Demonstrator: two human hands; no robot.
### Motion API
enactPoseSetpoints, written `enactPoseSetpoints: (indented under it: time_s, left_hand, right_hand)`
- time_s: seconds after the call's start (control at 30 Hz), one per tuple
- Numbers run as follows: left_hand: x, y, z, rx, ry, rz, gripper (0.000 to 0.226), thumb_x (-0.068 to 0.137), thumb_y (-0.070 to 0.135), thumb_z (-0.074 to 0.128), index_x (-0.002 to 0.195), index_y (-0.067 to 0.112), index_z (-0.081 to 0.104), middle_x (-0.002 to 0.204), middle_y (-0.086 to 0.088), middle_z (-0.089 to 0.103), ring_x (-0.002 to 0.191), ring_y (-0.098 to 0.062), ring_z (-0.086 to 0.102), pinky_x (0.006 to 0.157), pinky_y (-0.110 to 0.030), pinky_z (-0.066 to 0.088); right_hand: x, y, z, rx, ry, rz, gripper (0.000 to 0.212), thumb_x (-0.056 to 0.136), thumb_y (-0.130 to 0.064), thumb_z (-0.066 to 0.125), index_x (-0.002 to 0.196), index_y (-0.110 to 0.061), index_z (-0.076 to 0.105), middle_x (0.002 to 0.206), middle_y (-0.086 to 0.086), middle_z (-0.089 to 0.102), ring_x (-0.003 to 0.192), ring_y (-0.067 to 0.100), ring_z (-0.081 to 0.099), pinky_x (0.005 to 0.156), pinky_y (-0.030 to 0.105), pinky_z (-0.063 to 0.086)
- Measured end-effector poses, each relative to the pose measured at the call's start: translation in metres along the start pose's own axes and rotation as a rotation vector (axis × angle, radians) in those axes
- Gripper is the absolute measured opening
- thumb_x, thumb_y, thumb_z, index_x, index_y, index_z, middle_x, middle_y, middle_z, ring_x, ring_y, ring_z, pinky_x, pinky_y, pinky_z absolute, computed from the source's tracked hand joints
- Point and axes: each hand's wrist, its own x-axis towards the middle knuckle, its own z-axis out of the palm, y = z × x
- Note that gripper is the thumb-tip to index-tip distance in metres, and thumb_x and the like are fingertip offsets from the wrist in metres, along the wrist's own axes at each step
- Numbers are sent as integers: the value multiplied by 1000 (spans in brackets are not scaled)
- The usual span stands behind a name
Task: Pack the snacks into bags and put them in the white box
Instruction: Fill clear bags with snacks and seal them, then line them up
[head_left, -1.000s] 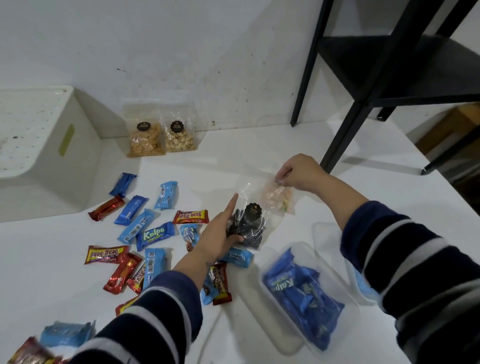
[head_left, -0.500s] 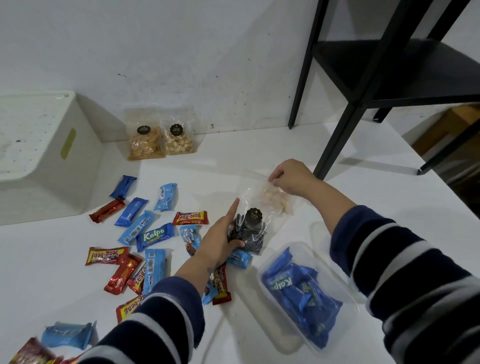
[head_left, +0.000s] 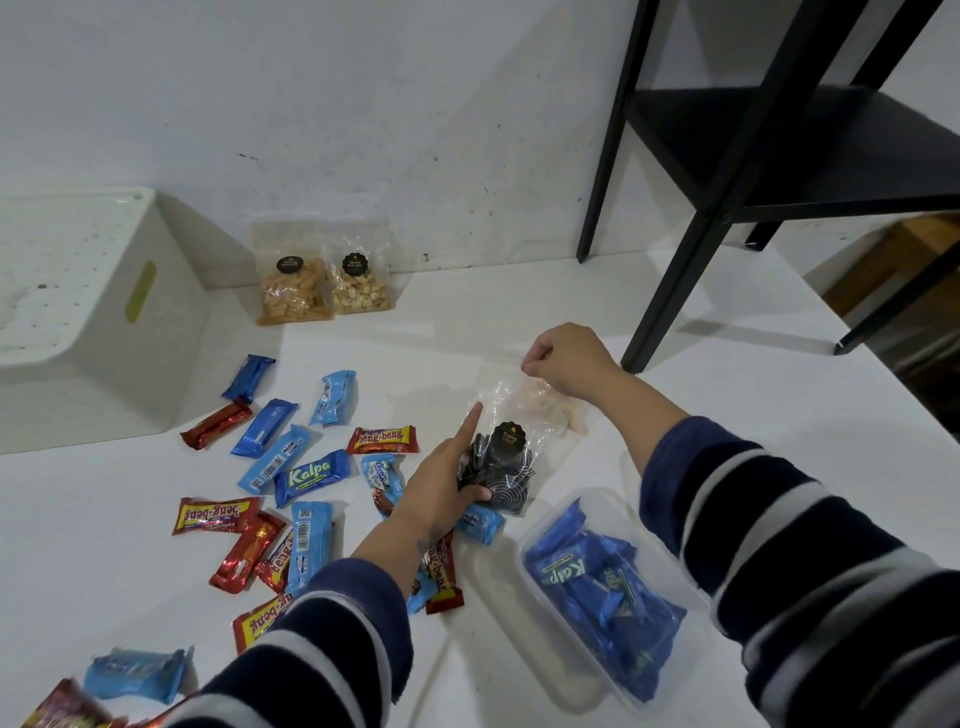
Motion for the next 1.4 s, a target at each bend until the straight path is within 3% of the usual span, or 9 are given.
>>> enactPoseSetpoints:
  time_s: [0.23,0.43,0.6,0.73,0.93,1.03,1.2,1.4]
  left_hand:
    - [-1,0,-1,-15,-10,-18,106,84,14,69,140,60,-8,130,0,55,115,-19,55,99,-43,47]
    - [-2,3,-2,-36,-20,-24,106,84,14,69,138,63,-8,131,0,53,116,-19,55,99,-44,47]
    - [-3,4,-3,-22,-24,-43,103,85,15,68,144,55,-7,135,0,50,121,-18,51,102,-40,44]
    - [-4,4,-3,-13,-26,-45,104,85,16,68,143,56,-8,138,1,49,123,-18,50,103,-40,44]
    - [-5,6,-4,-7,-35,-52,102,87,16,67,144,55,-8,141,0,46,126,-18,47,105,-37,41]
    - [-5,6,-5,-12,-38,-55,102,87,16,67,144,55,-9,141,0,46,126,-18,47,106,-39,41]
    - [-5,8,-4,-16,-42,-65,101,87,16,66,146,52,-7,143,0,44,129,-18,46,108,-37,40]
    - [-5,9,-4,-1,-48,-71,101,87,16,66,146,51,-8,140,-1,46,126,-18,47,104,-33,40]
  right_hand:
    - [1,-13,-1,2,-103,-23,15,86,-20,61,92,-12,71,106,-3,68,102,17,61,89,30,50]
    - [5,-20,4,-35,-31,-21,12,85,-13,63,84,-17,74,101,-2,73,96,17,64,87,35,54]
    - [6,-24,9,-32,-60,22,14,81,-21,58,82,-14,70,95,-4,71,100,22,64,90,41,53]
    - [5,-27,11,5,-68,0,7,79,-32,65,72,-29,64,79,-17,61,96,17,63,92,43,51]
    - [7,-30,15,-45,-33,19,9,83,-25,59,77,-28,65,91,-11,66,95,18,62,91,43,50]
    - [6,-35,18,-50,-73,36,18,82,-27,52,89,-19,66,103,-2,68,99,23,61,91,42,49]
    - [5,-40,22,-24,-23,15,17,83,-24,51,84,-22,67,86,-10,64,94,20,61,91,41,47]
    - [6,-39,23,-46,-36,19,17,88,-28,49,90,-27,66,100,-11,64,99,18,58,95,42,42]
